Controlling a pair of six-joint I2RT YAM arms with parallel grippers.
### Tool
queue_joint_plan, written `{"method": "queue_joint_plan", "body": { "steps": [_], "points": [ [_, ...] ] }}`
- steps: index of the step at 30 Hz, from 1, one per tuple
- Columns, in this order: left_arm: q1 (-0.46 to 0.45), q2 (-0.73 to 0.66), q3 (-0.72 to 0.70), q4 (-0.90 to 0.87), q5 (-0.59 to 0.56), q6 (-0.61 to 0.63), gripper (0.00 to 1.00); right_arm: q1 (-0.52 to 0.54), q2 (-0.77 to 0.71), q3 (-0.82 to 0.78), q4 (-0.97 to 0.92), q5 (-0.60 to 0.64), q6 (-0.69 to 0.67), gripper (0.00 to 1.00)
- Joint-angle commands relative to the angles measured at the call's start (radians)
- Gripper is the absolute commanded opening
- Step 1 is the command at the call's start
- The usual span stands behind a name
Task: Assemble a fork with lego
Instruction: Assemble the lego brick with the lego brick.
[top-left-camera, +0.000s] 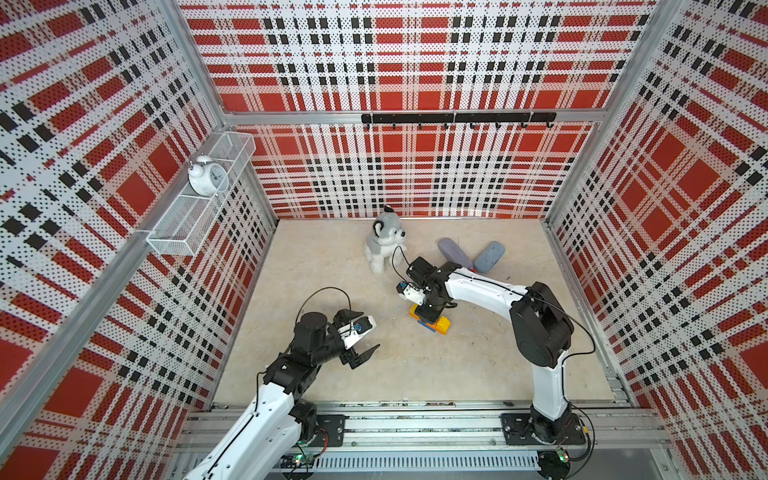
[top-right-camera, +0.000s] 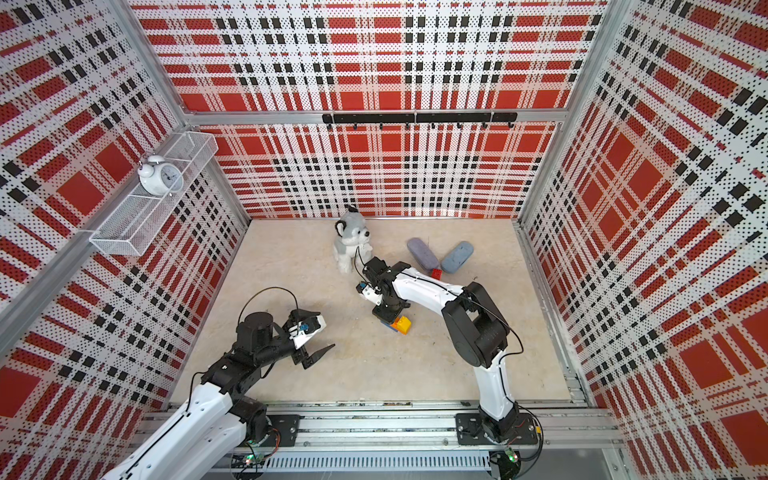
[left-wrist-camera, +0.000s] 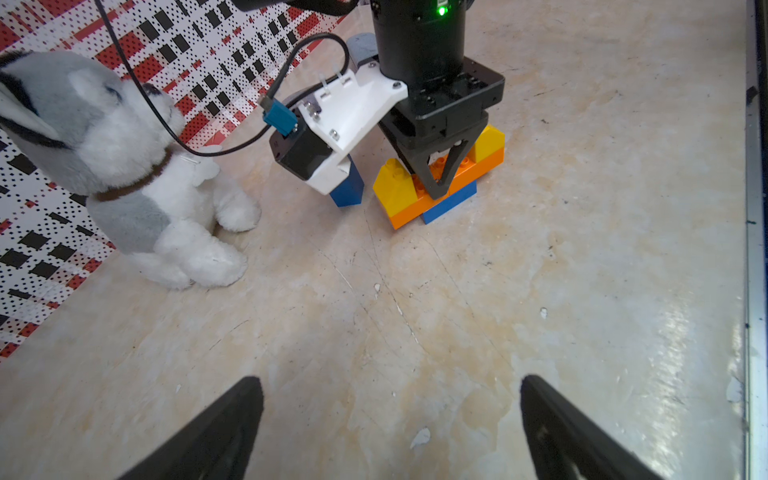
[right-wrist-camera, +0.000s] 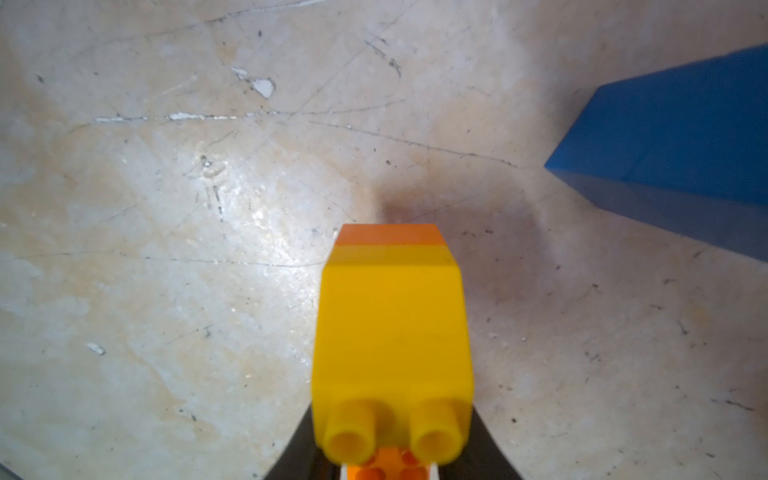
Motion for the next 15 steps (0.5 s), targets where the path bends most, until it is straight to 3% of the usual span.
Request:
{"method": "queue_joint_plan", "body": {
  "steps": [1, 8, 15],
  "points": [
    [-0.006, -0.001, 0.028, 0.014, 0.013, 0.017, 0.99, -0.007, 0.094, -0.072, -0.053, 0.03, -0.03, 0.27],
    [-0.006, -0.001, 0.027, 0.014, 0.012, 0.011, 0.98, -0.007, 0.162, -0.121, -0.052, 0.052, -0.034, 0.25],
    [-0.006, 0.006, 0.038, 0.019, 0.016, 0.012, 0.98, -0.008, 0.057, -0.055, -0.05, 0.039, -0.012, 0.33]
  ]
}}
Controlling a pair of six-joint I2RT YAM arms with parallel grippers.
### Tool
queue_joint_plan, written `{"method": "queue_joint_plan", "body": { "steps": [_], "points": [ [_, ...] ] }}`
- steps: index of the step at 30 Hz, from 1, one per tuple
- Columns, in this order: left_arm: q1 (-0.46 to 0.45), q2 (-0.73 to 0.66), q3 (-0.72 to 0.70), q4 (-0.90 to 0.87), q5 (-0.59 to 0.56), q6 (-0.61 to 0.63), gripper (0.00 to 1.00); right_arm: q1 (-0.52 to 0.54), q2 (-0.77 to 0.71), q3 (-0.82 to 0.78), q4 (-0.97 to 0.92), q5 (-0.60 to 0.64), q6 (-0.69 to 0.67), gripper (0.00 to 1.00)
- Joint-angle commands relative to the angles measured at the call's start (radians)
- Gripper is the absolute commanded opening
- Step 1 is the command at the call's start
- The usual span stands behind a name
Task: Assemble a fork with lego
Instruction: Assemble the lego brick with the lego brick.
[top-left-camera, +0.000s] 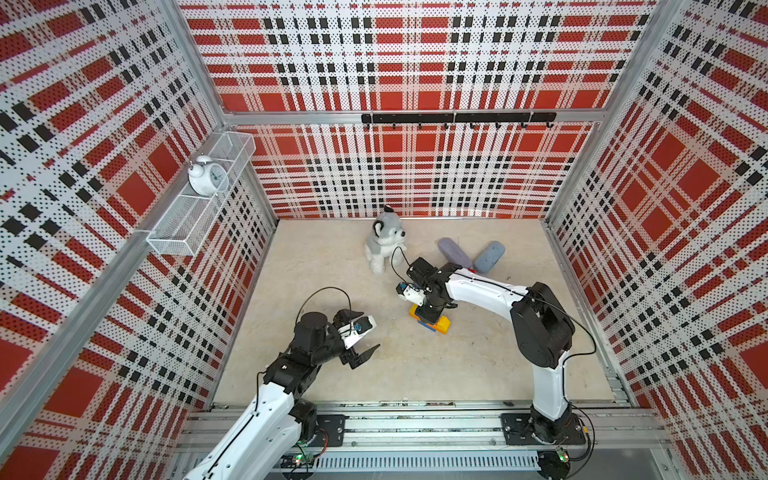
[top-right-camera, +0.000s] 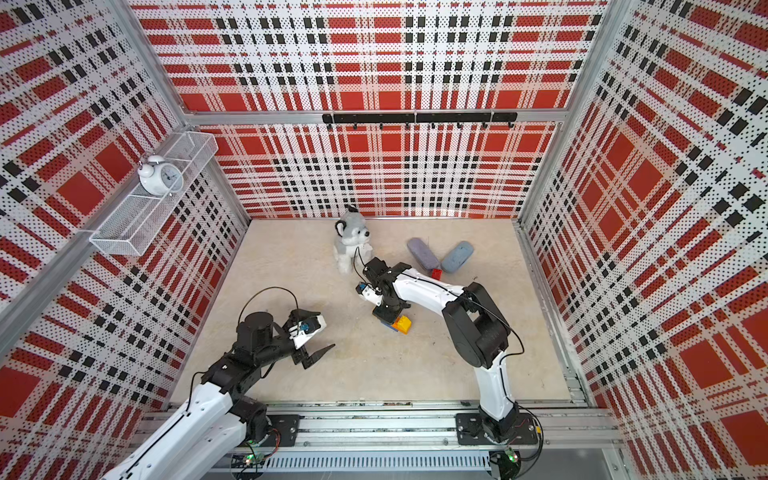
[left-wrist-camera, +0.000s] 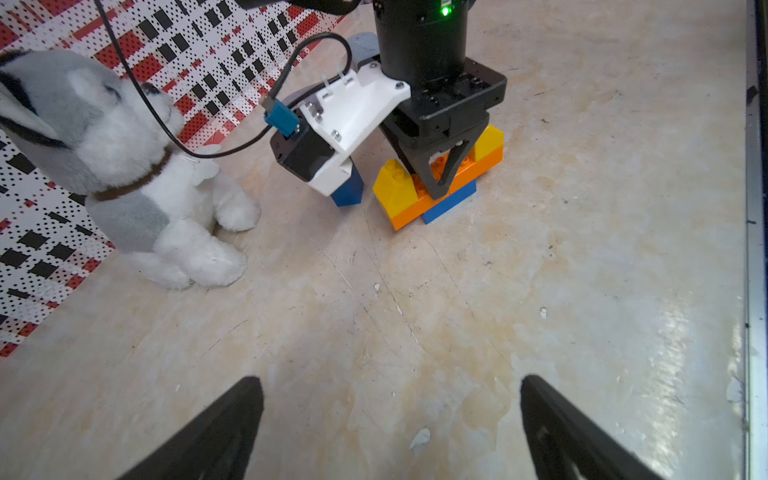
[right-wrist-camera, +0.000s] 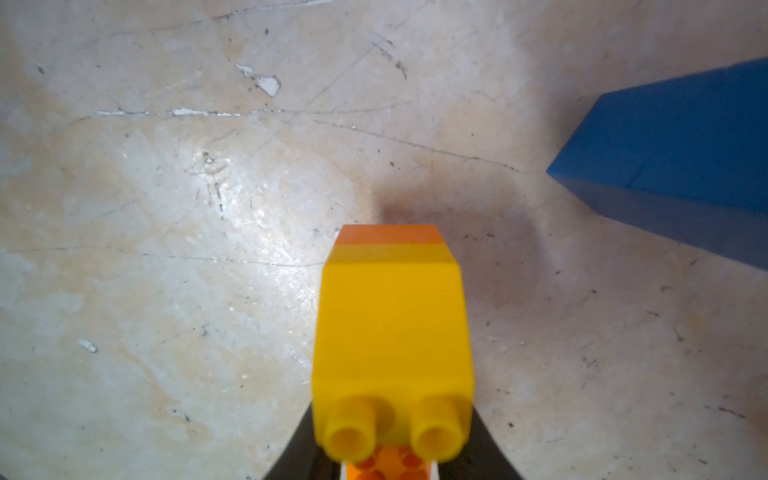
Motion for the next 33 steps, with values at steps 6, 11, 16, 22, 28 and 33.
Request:
{"method": "queue_joint_plan", "body": {
  "steps": [6, 11, 16, 22, 28, 33],
  "points": [
    [-0.006, 0.0, 0.045, 0.056, 0.023, -0.016, 0.98, -0.008, -0.01, 0.048, -0.073, 0.03, 0.02, 0.54],
    [-0.006, -0.005, 0.049, 0.056, 0.019, -0.027, 0.98, -0.01, -0.082, 0.061, -0.071, 0.037, 0.025, 0.68],
    [-0.007, -0.023, 0.045, 0.156, 0.006, -0.126, 0.98, -0.081, -0.207, 0.056, -0.033, 0.031, 0.048, 0.78],
    [-0.013, 0.006, 0.019, 0.37, -0.051, -0.25, 0.98, -0.332, -0.269, 0.044, 0.06, 0.078, 0.211, 0.84],
    [-0.041, 0.067, -0.011, 0.502, -0.109, -0.286, 0.98, -0.445, -0.165, 0.04, 0.116, 0.12, 0.457, 0.75],
    [-0.059, 0.107, -0.035, 0.549, -0.071, -0.282, 0.98, -0.446, -0.082, 0.03, 0.204, 0.117, 0.554, 0.75]
  ]
}}
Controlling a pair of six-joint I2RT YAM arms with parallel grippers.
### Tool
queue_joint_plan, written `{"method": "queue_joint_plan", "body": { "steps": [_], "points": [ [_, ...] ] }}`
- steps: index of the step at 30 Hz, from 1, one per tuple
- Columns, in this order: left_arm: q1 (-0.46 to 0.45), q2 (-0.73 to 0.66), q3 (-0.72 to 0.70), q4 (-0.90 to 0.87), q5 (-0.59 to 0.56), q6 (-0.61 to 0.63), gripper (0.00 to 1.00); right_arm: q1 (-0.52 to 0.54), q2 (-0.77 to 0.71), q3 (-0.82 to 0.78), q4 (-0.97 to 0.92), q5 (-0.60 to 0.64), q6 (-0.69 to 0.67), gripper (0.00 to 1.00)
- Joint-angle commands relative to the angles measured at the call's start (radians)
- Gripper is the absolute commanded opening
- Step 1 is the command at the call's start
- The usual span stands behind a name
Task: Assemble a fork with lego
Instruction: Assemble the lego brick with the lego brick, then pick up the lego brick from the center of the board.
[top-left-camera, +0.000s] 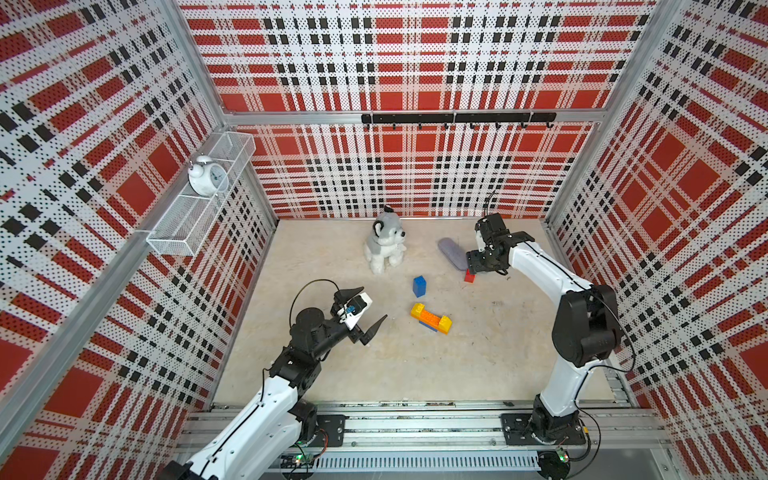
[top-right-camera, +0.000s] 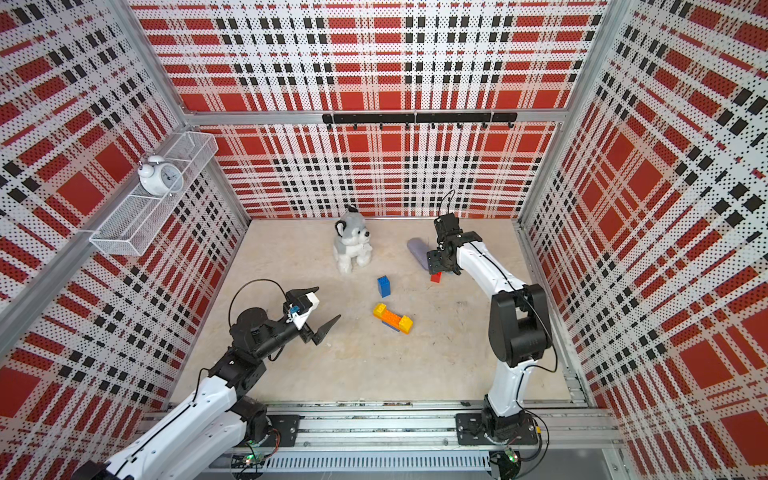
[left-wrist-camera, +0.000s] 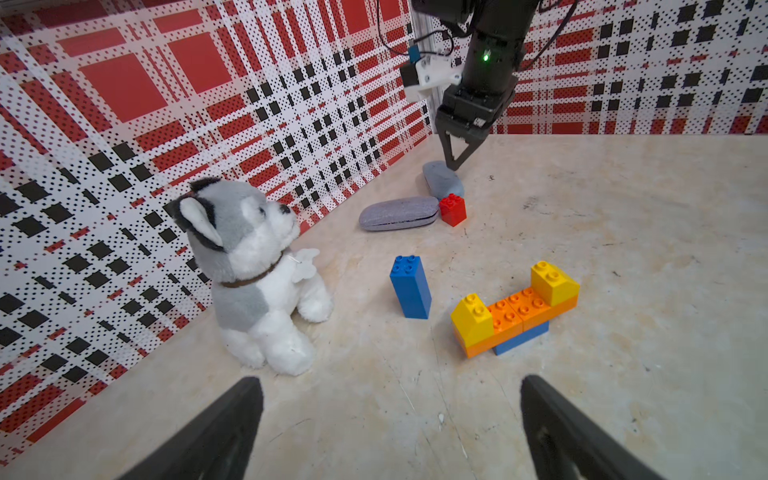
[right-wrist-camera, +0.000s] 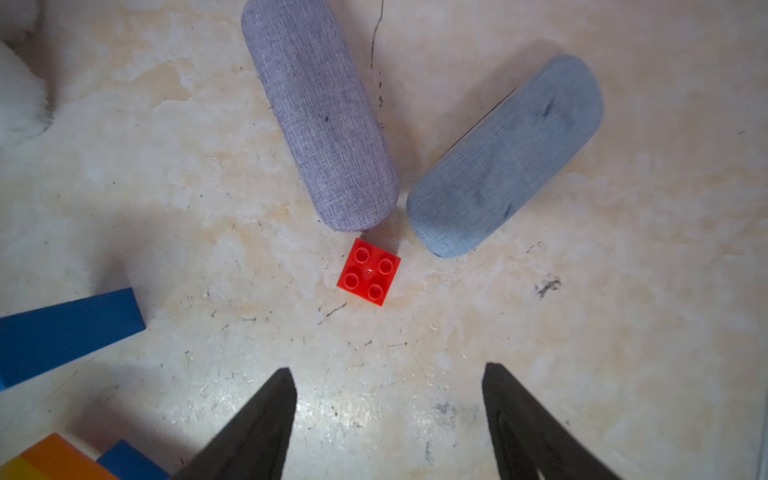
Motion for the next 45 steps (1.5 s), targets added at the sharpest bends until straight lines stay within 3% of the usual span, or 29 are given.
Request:
{"method": "queue_joint_plan", "body": {
  "steps": [1, 11, 16, 23, 32, 37, 45],
  "points": [
    [-0.014, 0.022, -0.021, 0.074, 0.017, -0.014, 0.98, 0.011, 0.056, -0.007, 0.083, -0.008, 0.124, 0.74],
    [-0.023, 0.049, -0.028, 0.077, 0.017, 0.008, 0.99, 0.012, 0.204, 0.035, 0.105, 0.046, 0.229, 0.64],
    [-0.025, 0.043, -0.036, 0.077, 0.016, 0.013, 0.98, 0.013, 0.217, 0.039, 0.109, 0.051, 0.221, 0.54],
    [-0.025, 0.048, -0.036, 0.077, 0.018, 0.017, 0.98, 0.013, 0.24, 0.067, 0.102, 0.058, 0.196, 0.52],
    [-0.024, 0.033, -0.041, 0.075, 0.018, 0.018, 0.98, 0.014, 0.232, 0.064, 0.096, 0.061, 0.178, 0.35],
    [-0.025, 0.003, -0.042, 0.062, 0.034, 0.017, 0.98, 0.013, 0.177, 0.025, 0.121, 0.036, 0.127, 0.31],
    [-0.026, -0.097, -0.062, -0.018, 0.076, 0.018, 0.98, 0.058, -0.099, -0.105, 0.078, -0.129, -0.096, 0.3]
  ]
}}
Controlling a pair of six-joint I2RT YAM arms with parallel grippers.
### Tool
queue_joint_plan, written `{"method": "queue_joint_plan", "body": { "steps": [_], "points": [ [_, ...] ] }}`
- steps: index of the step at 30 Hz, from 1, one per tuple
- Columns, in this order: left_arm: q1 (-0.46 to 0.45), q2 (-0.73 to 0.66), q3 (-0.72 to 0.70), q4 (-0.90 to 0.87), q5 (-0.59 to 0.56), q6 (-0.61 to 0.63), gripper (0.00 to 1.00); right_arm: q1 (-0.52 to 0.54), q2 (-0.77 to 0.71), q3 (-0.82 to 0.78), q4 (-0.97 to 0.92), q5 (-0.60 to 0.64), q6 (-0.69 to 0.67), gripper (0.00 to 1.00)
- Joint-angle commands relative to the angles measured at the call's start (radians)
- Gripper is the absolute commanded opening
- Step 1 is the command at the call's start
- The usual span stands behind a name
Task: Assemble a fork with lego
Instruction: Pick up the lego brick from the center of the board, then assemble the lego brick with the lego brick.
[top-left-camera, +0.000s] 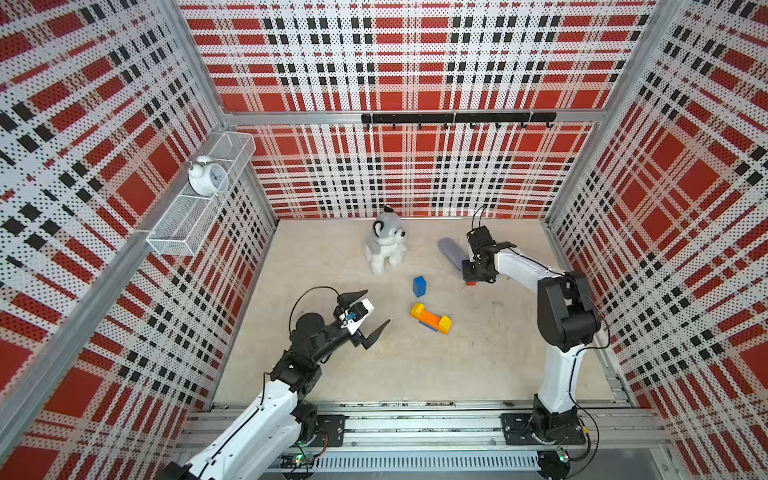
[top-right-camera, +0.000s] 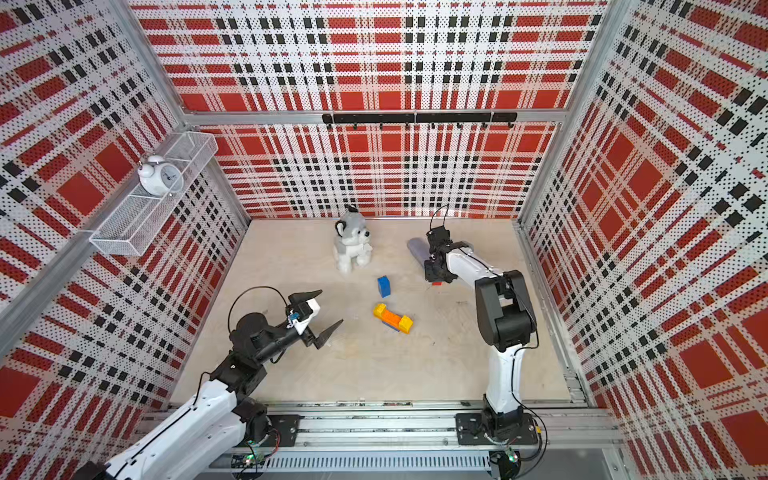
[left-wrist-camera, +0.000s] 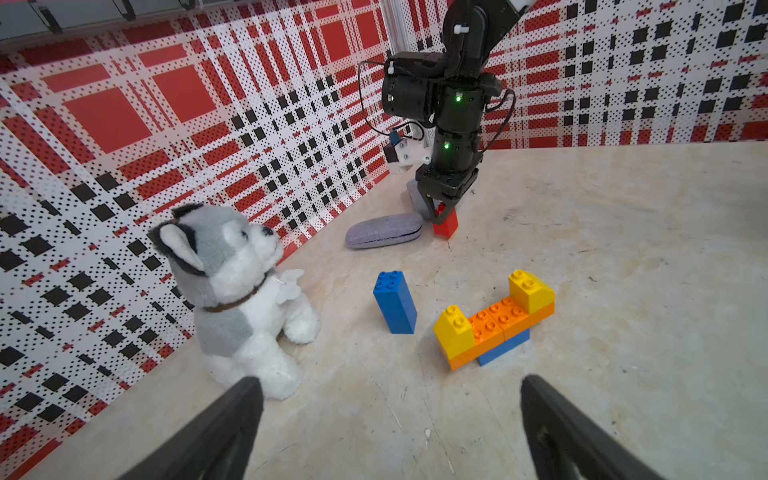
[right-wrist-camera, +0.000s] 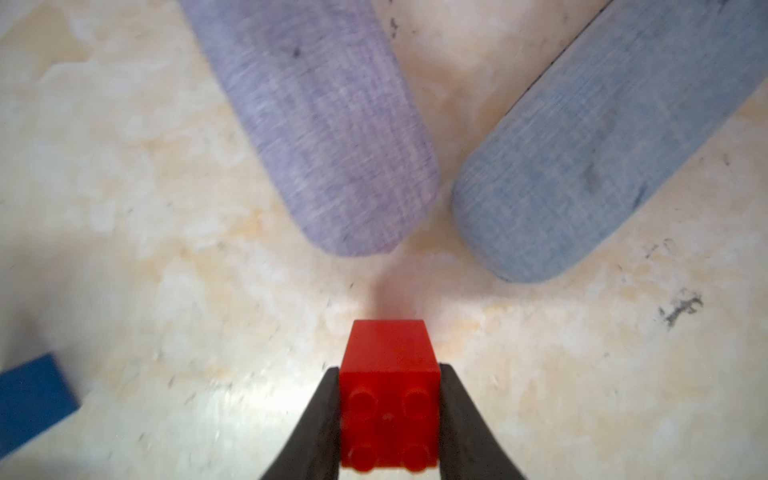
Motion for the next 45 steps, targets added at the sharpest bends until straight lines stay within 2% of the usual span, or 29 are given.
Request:
{"method": "queue_joint_plan", "body": {
  "steps": [1, 5, 8, 14, 20, 45],
  "points": [
    [-0.004, -0.036, -0.028, -0.05, 0.039, 0.004, 0.98, 0.059, -0.177, -0.033, -0.046, -0.107, -0.151, 0.31],
    [-0.007, -0.054, -0.047, -0.055, 0.076, 0.006, 0.98, 0.135, -0.293, -0.101, -0.105, -0.228, -0.289, 0.3],
    [-0.014, -0.045, -0.052, -0.054, 0.095, 0.007, 0.98, 0.167, -0.322, -0.129, -0.117, -0.29, -0.331, 0.29],
    [-0.04, -0.01, -0.062, -0.054, 0.099, 0.031, 0.98, 0.286, -0.268, -0.106, -0.142, -0.244, -0.381, 0.3],
    [-0.056, -0.001, -0.061, -0.055, 0.078, 0.041, 0.98, 0.342, -0.202, -0.095, -0.134, -0.229, -0.412, 0.3],
    [-0.101, 0.023, -0.039, -0.078, 0.07, 0.025, 0.98, 0.399, -0.128, -0.129, -0.097, -0.169, -0.415, 0.3]
  ]
}}
